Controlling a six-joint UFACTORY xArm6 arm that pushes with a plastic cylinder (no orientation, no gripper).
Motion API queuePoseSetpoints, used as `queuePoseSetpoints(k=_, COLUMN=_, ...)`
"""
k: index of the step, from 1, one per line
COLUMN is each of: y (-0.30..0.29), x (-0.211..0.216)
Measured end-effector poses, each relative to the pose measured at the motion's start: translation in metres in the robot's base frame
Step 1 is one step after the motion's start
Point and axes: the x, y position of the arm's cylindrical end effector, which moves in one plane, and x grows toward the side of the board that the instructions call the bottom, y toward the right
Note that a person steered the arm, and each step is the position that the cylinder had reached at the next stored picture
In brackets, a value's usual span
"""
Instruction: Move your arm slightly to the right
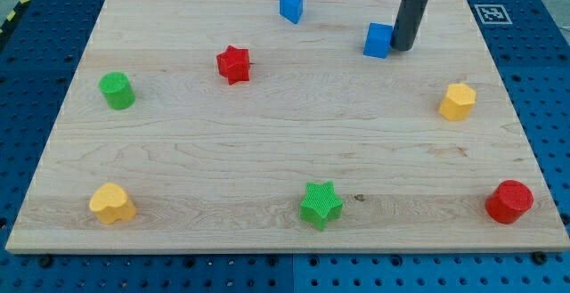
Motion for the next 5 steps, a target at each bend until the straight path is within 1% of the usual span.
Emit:
queuePoseSetpoints(k=1, y=0.0, x=0.0292)
queuePoseSetpoints(k=2, y=-0.0046, x=0.0381)
queuePoseSetpoints(k=5, y=-0.0078, x=0.0381)
